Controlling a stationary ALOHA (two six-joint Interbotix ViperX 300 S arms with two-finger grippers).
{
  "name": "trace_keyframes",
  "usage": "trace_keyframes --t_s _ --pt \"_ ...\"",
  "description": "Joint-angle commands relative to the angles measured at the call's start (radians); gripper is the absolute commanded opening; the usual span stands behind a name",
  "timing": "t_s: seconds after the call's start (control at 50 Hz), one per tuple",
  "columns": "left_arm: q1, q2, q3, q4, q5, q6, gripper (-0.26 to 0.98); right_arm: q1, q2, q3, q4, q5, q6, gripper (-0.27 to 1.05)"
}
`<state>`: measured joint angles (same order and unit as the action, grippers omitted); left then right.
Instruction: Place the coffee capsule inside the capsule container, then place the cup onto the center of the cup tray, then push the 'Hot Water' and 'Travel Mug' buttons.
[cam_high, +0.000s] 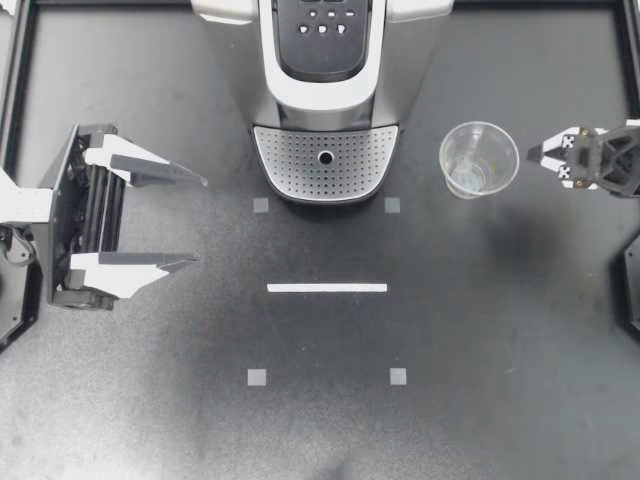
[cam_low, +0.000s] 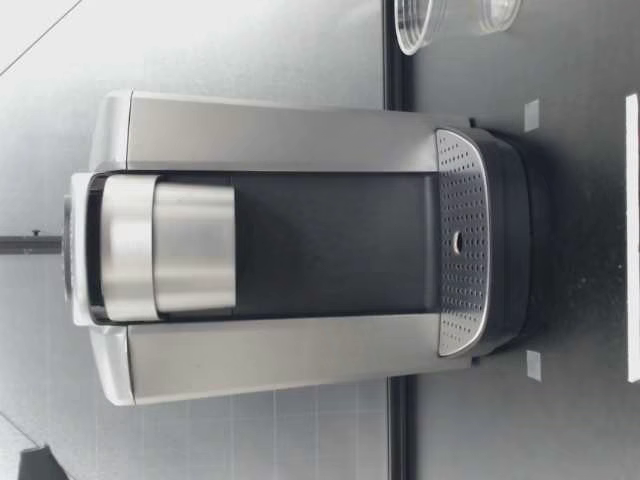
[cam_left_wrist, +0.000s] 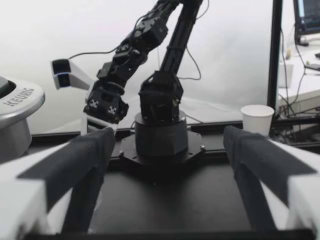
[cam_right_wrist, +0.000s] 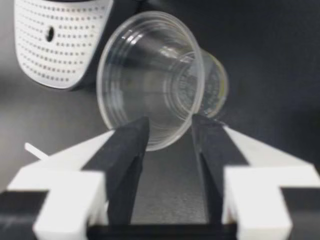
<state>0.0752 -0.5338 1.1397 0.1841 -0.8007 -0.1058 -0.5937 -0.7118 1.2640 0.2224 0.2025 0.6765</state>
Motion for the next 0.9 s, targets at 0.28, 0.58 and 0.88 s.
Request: trace_keyframes --t_s 0.28,0.58,0.88 --pt "0.0 -0.005 -0.023 -0.003 -0.003 -0.005 0.87 -0.006 0.115 -0.028 0.002 -0.067 -0.003 0.47" --pt "0.0 -0.005 -0.018 -0.003 -0.005 -0.005 0.87 -0.006 0.212 -0.071 0.002 -0.074 -0.006 0.47" --pt "-0.002 -0.005 -0.017 -0.003 -0.005 -0.006 0.87 -0.006 0.276 -0.112 0.002 -0.061 -0.006 0.43"
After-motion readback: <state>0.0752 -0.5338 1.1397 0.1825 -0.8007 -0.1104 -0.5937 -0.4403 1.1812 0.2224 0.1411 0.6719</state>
